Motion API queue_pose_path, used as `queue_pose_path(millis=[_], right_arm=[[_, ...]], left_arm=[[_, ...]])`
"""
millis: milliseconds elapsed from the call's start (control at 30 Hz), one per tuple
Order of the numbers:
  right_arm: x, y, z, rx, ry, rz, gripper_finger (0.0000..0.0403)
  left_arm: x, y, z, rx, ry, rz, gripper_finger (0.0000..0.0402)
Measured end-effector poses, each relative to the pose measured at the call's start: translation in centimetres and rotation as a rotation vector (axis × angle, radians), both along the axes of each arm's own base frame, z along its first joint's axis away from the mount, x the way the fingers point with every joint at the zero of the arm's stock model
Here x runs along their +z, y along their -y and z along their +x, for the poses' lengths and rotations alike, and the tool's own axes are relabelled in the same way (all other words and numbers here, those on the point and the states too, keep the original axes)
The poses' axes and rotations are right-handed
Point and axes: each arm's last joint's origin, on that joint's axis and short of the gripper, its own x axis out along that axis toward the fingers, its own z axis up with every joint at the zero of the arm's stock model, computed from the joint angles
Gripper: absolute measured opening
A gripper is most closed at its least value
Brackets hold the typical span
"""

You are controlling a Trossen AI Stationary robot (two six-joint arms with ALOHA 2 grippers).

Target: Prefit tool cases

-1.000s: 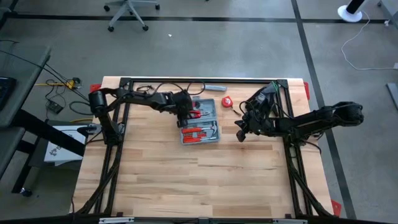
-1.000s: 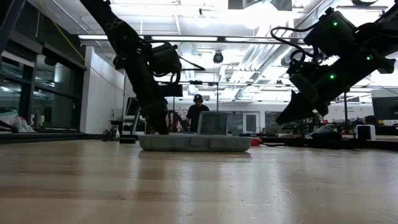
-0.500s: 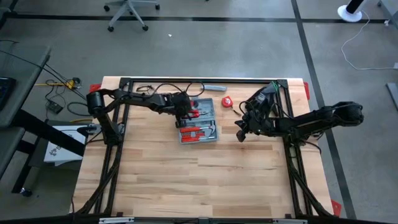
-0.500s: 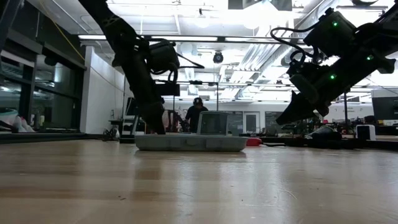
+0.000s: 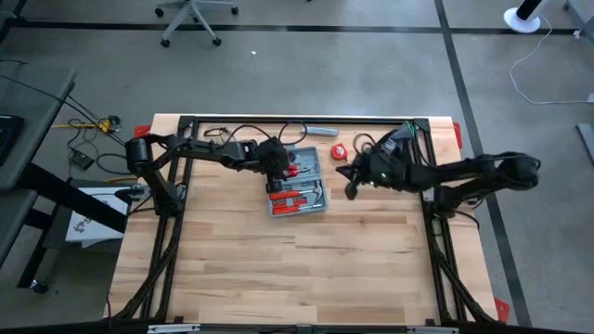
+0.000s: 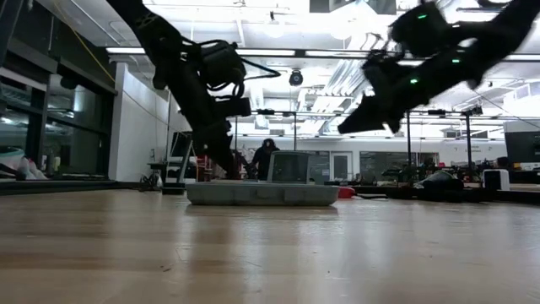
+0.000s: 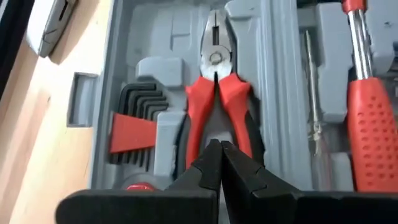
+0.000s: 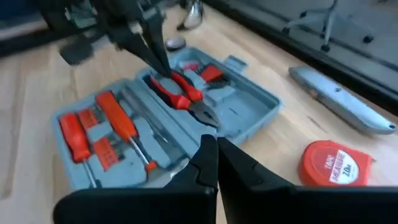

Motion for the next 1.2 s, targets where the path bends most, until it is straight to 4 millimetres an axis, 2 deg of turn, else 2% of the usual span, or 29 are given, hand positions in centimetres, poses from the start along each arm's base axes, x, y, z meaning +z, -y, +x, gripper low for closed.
queue_pose_path(millis=[133,367,567,767,1033,1200], right_arm=[[0.1,1.7,3.0,0.066,-0.059,0.002,0.0000],[-3.2,4.2,9.0,0.178,-0.220,0.054,0.0000],[-5.1,5.9,12.0,0.175,-0.301,0.064,0.0000],[-6.3,6.7,12.3,0.151,-0.323,0.076,0.0000],[-5.4,6.7,11.6,0.134,-0.343,0.054,0.0000],[-6.5,7.2,11.4,0.126,-0.375,0.113,0.0000]], left_arm=[[0.0,0.0,0.0,0.001,-0.001,-0.001,0.0000],[-0.1,0.1,-0.2,0.009,-0.026,-0.004,0.0000],[-0.3,0.3,-0.9,0.020,-0.098,-0.017,0.0000],[-0.3,0.3,-1.1,0.018,-0.127,-0.010,0.0000],[-0.3,0.3,-1.1,0.007,-0.129,0.000,0.0000],[0.0,0.1,-0.9,0.016,-0.113,0.052,0.0000]])
